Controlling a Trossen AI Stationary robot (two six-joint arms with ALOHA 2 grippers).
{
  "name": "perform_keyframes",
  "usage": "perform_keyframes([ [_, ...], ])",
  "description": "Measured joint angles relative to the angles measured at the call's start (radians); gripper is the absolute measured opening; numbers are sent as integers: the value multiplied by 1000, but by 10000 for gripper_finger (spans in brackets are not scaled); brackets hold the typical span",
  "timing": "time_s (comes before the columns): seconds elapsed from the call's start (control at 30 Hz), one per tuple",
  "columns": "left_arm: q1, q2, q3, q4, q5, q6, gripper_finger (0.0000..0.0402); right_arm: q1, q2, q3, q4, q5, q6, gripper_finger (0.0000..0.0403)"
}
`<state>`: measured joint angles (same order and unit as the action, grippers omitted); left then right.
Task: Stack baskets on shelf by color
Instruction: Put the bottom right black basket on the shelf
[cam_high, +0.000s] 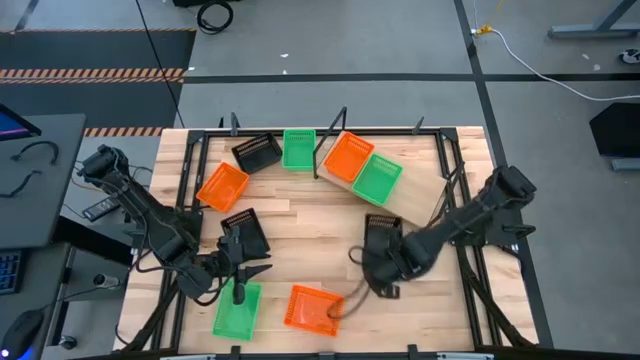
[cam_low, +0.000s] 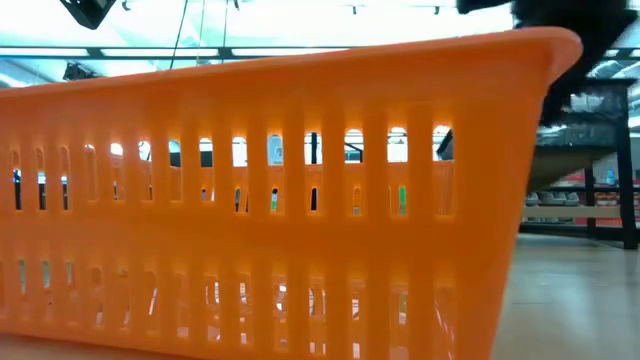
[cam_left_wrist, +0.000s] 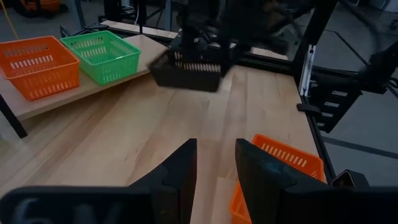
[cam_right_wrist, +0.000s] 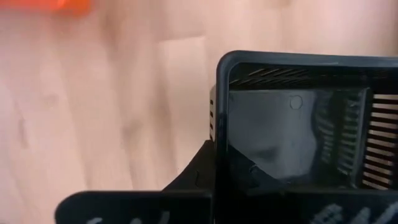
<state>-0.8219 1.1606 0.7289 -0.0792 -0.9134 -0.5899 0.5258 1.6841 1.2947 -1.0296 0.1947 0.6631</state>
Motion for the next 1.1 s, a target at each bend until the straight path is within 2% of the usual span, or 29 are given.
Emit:
perform_keyframes([
  [0.2,0,0,0,0,0,0,117,-64,0,105,-121,-15,72,7],
  [0.4,-1,0,0,0,0,0,117,-101,0,122,-325,-81,184,7],
  [0.53,-1,0,0,0,0,0,117,-104,0,122,-433,3,232,7],
  [0.63,-1,0,0,0,0,0,117,-112,0,122,-458,37,222,7],
  [1.1,-19,0,0,1,0,-1,117,-222,0,122,-472,33,133,7],
])
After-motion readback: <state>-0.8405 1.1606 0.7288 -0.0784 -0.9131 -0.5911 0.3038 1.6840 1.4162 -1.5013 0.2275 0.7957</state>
